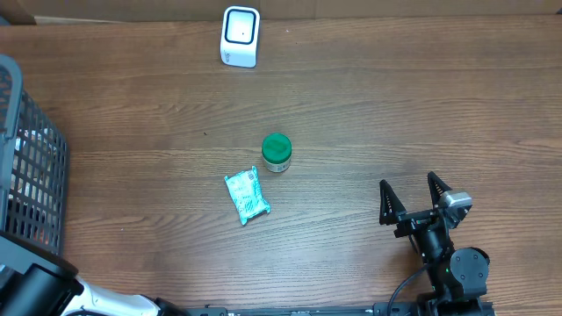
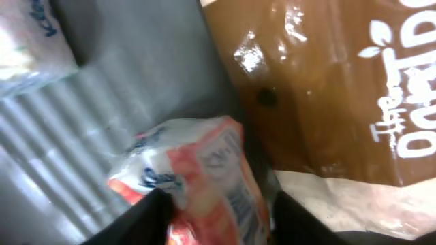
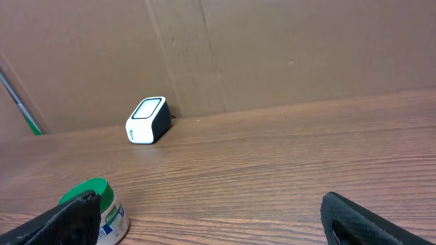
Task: Scan the item barcode
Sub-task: 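Reach the left gripper into the basket toward the orange Kleenex pack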
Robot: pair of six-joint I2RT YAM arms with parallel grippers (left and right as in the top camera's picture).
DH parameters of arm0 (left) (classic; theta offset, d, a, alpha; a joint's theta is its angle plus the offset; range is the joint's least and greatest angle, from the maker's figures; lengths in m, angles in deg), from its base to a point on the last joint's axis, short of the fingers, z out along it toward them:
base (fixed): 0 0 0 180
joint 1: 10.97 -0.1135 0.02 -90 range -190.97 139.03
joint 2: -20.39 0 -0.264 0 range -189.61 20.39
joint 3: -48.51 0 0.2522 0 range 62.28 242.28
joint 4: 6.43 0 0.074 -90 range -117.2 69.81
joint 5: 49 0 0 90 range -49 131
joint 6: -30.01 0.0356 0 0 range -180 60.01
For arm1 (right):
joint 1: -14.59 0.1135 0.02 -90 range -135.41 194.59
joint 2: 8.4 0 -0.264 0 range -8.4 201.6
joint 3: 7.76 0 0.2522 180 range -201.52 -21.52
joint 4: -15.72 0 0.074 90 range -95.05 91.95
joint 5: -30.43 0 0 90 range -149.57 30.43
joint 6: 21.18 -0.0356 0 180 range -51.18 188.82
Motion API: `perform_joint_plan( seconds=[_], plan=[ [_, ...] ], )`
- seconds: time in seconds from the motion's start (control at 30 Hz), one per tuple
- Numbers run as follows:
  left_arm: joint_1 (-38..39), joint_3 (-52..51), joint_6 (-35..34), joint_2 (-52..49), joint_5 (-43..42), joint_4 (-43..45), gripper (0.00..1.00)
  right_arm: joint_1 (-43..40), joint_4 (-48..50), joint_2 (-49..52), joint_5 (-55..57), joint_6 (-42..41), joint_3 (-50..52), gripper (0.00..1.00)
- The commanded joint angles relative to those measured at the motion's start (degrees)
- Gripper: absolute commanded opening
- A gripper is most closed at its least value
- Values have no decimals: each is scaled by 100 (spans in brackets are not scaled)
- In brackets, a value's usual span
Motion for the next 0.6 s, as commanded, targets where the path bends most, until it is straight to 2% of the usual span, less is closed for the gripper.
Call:
perform_joint_plan(
  seconds=[0.0, 0.03, 0.07, 0.1, 0.27, 0.43, 0.57],
  plan=[
    [-35, -164, 39, -7, -59, 48, 26, 26, 26, -35, 70, 22, 59, 100],
    [-33, -164, 39, -7, -59, 48, 20, 26, 26, -33, 70, 22, 59, 100],
    [-31, -164, 39, -7, -59, 37, 6, 26, 26, -35, 70, 22, 59, 100],
    [-31, -160, 44, -7, -57, 17, 4, 26, 26, -35, 70, 22, 59, 100],
    [-31, 168, 46, 50, -59, -415, 4, 26, 26, -35, 70, 22, 59, 100],
    [26, 1325, 37, 579, -138, -1294, 4, 26, 26, -35, 70, 22, 59, 100],
    [118, 2234, -94, 1357, -881, -1665, 4, 26, 26, -35, 72, 22, 59, 100]
  ],
)
